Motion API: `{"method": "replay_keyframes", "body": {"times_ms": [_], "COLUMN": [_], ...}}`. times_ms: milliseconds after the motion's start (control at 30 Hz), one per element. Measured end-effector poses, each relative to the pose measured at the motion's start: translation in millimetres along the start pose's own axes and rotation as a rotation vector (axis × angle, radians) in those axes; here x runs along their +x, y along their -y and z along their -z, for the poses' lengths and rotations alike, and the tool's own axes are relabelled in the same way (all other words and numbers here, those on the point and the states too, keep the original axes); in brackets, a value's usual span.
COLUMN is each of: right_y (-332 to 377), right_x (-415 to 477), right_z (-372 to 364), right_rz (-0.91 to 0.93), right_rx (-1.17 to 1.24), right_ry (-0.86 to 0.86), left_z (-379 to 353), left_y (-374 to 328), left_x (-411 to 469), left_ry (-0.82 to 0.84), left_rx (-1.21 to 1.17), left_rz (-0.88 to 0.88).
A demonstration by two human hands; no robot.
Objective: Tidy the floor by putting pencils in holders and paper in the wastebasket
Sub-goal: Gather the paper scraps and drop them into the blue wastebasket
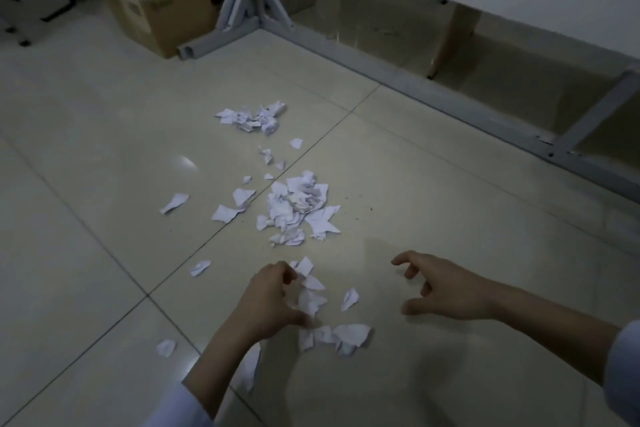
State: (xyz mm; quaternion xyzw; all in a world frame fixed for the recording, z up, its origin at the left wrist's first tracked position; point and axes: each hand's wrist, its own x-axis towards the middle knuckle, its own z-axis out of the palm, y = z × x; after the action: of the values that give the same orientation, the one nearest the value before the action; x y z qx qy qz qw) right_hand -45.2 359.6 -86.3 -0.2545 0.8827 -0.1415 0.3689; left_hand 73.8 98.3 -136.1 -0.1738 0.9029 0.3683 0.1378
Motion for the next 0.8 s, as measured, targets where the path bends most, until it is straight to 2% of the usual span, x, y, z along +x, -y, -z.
{"method": "replay_keyframes", "body": {"times_ms": [233,400,500,600,733,800], "right_y": [-4,0,9,20,35,41], "right_x": [2,18,27,36,40,41], "right_z": [-45,-58,-65,-73,-86,-92], "right_rz": [-0.017,0.016,0.042,0.089,0.149,0.165], "right_rx": [0.109,0.124,0.099,0.100,0.089,0.084], "right_ry": [0.091,0.076,0.061,0.036,0.023,0.001], "left_z": [33,47,53,52,39,22], "left_y": [64,102,114,120,100,85], "left_x": [-33,-53,-62,-65,-68,-70], "left_ry": [-0.084,-0.092,-0.087,-0.113,-0.072,-0.050], "left_rx": [0.109,0.162,0.269,0.168,0.114,0.114], "left_rz": [0.301,0.515,0.550,0.597,0.555,0.481]}}
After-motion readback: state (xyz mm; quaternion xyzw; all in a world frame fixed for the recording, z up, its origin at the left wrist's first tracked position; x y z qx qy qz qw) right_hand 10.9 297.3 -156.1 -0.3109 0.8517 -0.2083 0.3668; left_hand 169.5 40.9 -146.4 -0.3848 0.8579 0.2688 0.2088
